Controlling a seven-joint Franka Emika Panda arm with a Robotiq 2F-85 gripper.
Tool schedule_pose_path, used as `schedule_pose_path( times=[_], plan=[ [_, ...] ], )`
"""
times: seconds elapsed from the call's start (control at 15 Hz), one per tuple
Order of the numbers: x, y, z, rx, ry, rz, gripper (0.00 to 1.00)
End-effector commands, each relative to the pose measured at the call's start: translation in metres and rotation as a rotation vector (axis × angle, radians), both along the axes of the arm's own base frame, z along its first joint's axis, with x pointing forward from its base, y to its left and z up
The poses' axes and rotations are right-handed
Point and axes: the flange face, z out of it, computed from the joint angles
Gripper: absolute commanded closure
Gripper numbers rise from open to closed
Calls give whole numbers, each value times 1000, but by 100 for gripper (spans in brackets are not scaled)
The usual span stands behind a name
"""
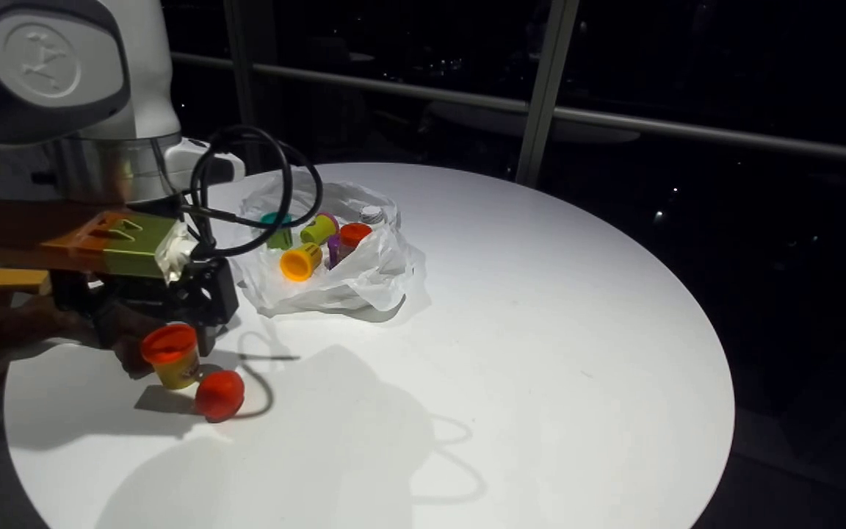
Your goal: Put the objects on the table in the plastic
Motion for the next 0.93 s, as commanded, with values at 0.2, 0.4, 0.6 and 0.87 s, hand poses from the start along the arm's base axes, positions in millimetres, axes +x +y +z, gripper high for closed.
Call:
schedule_pose_path(
  times=[0.2,0.4,0.6,0.87],
  plan=[
    [10,1,-8,32,-13,59,0],
    [14,2,-12,37,-14,76,26],
    [14,2,-8,37,-28,88,52],
    [18,7,19,36,-74,60,72]
  ],
)
